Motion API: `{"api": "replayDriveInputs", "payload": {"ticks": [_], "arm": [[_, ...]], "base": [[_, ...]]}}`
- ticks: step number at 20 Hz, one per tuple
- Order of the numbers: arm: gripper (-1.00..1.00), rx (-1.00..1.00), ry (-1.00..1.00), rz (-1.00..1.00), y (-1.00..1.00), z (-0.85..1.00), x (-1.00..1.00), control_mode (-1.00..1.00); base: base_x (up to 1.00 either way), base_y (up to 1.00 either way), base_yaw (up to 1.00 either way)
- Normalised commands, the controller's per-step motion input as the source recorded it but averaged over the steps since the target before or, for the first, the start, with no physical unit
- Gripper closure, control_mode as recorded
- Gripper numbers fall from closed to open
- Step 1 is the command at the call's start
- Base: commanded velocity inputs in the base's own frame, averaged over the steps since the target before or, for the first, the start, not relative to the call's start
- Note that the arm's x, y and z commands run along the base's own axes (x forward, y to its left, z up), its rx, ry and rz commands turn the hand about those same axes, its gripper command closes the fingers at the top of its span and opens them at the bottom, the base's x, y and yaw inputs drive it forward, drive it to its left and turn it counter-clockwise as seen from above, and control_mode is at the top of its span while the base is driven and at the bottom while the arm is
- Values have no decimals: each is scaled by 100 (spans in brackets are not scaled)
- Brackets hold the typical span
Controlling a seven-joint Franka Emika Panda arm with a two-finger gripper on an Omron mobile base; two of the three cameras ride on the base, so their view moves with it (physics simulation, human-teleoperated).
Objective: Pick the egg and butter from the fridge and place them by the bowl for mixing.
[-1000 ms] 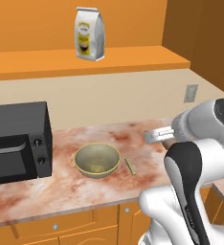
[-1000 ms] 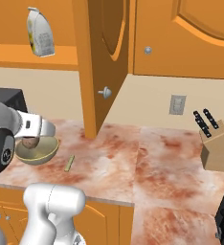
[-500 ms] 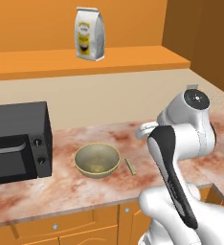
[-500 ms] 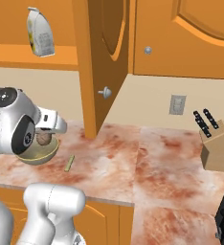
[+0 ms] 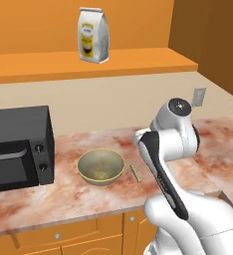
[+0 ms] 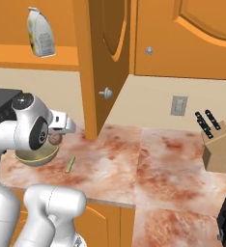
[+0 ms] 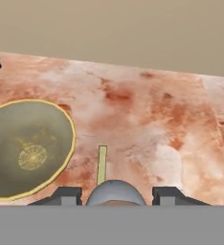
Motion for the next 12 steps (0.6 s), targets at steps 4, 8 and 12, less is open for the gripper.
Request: {"api": "replayDriveInputs", "payload": {"ticks": [4,8,12], "arm": [[100,0,0,0,9,-45,54,-100],[100,0,0,0,10,-41,50,-100],[100,0,-2,0,7,-40,43,-100]], "base": [[0,0,0],[0,0,0],[0,0,0]]}}
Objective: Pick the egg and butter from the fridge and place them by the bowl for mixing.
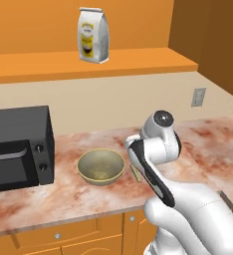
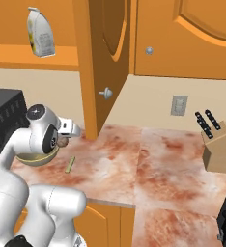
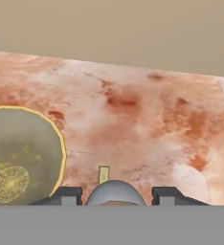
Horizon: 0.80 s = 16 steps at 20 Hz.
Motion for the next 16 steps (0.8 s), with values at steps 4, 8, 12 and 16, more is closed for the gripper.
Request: {"api": "replayDriveInputs", "payload": {"ticks": [4,8,12,16], "arm": [[100,0,-2,0,10,-39,34,-100],[100,0,-2,0,9,-41,31,-100],[100,0,-3,0,11,-37,28,-100],[-100,0,-1,0,14,-28,29,-100]], "base": [[0,0,0],[0,0,0],[0,0,0],[0,0,0]]}}
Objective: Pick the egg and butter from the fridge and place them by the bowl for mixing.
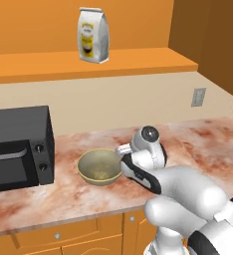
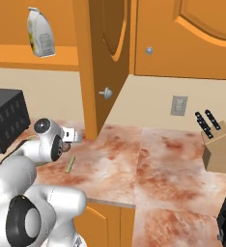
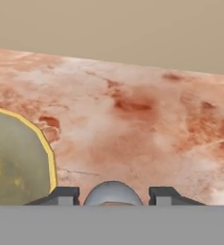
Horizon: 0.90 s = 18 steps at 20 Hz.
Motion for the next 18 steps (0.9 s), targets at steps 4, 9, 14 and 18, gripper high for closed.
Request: {"api": "replayDriveInputs", "payload": {"ticks": [4,9,14,18], "arm": [[-100,1,0,0,0,5,0,-100],[-100,4,-3,-2,0,87,-11,-100],[-100,2,-10,-1,14,50,-96,-100],[-100,0,-13,-3,24,-12,-100,-100]], "base": [[0,0,0],[0,0,0],[0,0,0],[0,0,0]]}}
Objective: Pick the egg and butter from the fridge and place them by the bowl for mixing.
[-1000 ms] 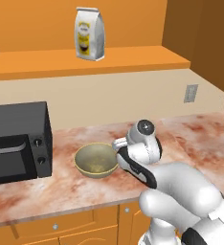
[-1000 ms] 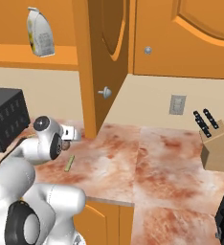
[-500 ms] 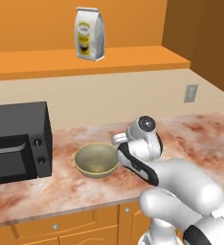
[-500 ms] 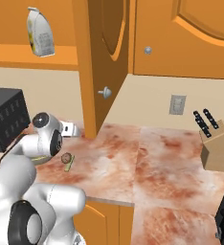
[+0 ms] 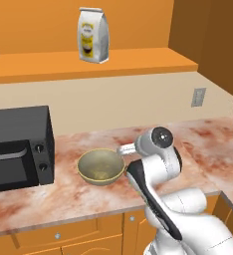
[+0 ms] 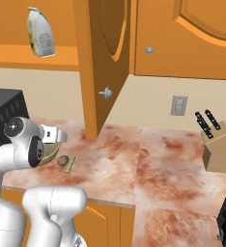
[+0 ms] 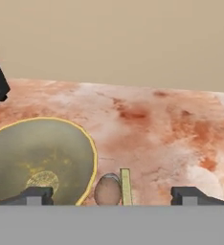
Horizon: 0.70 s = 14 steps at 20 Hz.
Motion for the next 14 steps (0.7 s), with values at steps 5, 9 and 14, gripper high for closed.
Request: {"api": "replayDriveInputs", "payload": {"ticks": [5,9,14], "arm": [[-100,0,-10,-3,15,-30,-100,-100],[-100,0,-14,-5,4,-35,-100,-100],[-100,-3,1,-9,0,0,-14,-100]], "base": [[0,0,0],[0,0,0],[0,0,0]]}}
